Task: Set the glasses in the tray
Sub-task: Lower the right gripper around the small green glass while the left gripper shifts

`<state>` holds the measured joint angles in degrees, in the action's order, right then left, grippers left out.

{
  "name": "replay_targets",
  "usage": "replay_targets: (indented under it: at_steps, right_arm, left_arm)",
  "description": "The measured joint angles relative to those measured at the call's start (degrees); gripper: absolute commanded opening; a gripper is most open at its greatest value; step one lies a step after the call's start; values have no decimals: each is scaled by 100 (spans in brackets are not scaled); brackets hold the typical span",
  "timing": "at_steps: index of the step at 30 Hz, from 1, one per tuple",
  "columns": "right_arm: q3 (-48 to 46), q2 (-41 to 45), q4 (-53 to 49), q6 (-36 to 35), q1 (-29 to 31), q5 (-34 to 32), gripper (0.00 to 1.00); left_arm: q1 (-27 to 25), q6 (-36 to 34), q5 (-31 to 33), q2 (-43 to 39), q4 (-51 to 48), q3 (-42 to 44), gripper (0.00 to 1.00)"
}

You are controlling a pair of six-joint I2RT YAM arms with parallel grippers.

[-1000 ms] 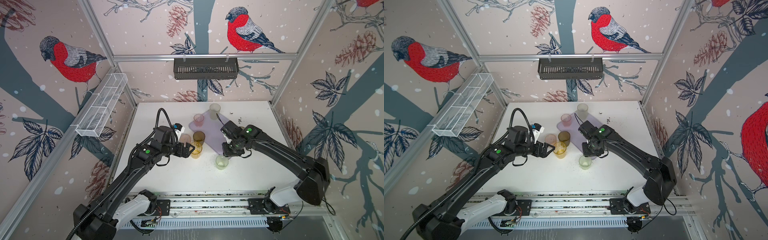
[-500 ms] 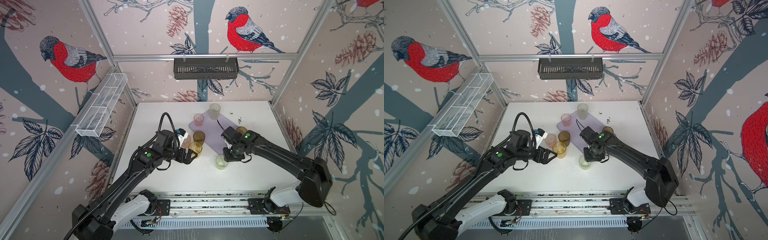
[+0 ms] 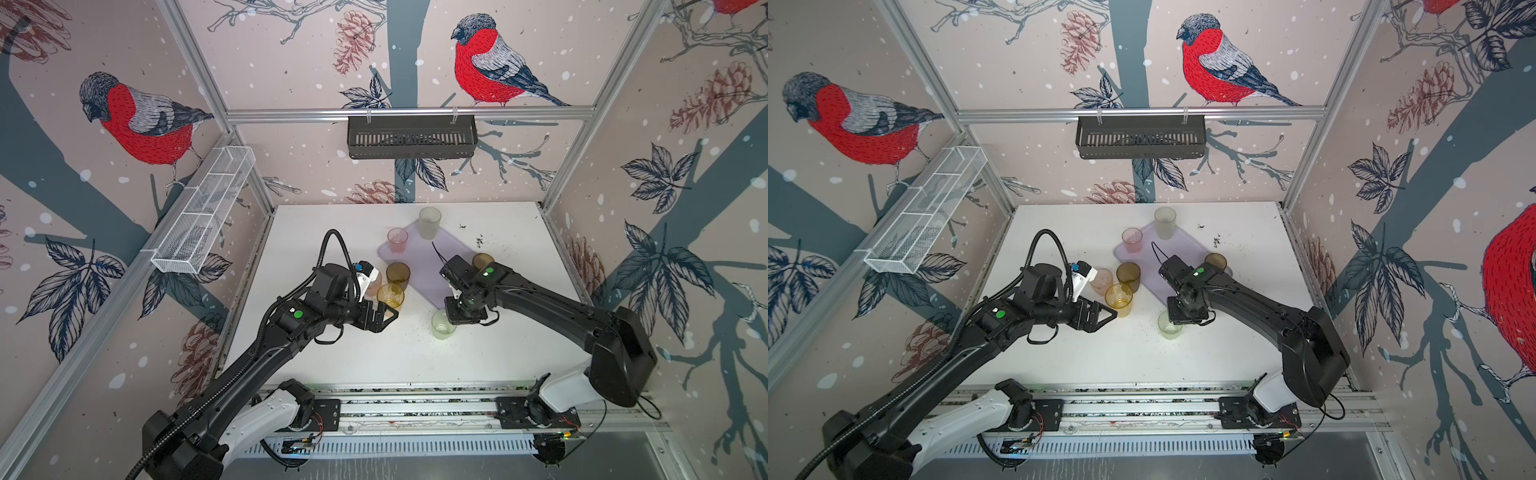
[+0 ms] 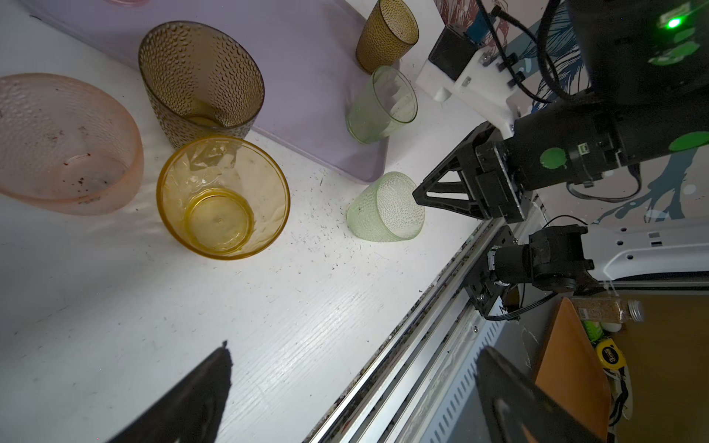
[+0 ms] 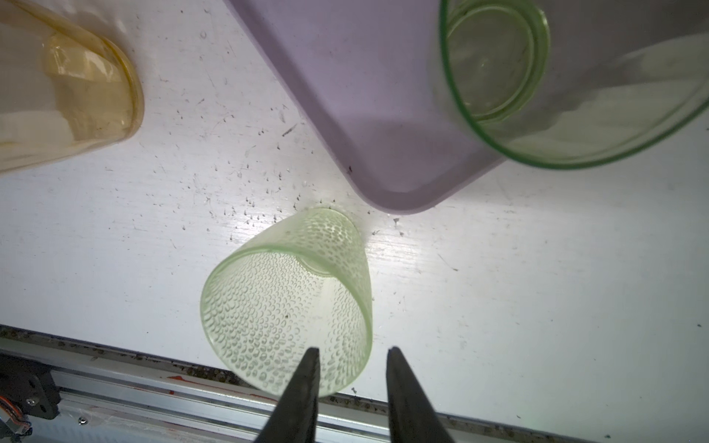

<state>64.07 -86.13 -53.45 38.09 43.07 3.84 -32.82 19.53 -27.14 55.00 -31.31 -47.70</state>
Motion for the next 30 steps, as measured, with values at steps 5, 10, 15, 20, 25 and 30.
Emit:
replay_targets:
  at_steps: [5,10,15,20,25,30]
  right_arm:
    - [-9,-111,50,-66,0,-48,28]
    - [-33,-162,116,-85,-26,-70,25]
    - [-33,-227,144,-109,-37,-83,21]
    - [-42,-254,151,-205,-68,-85,19]
    - [-79,-275,166,-210,-81,-87,16]
    - [-103,-280,179,-216,-87,-87,13]
  left_arm:
    - [-76,-2,-109,76,72,37,99]
    - [-232,-4,-190,136,127,66,99]
    - [-267,-22,-240,179,201,66,99]
    - [-267,-44,-238,201,234,66,99]
    - [-267,-44,-236,201,243,66,99]
    - [-267,-44,-219,201,256,66,99]
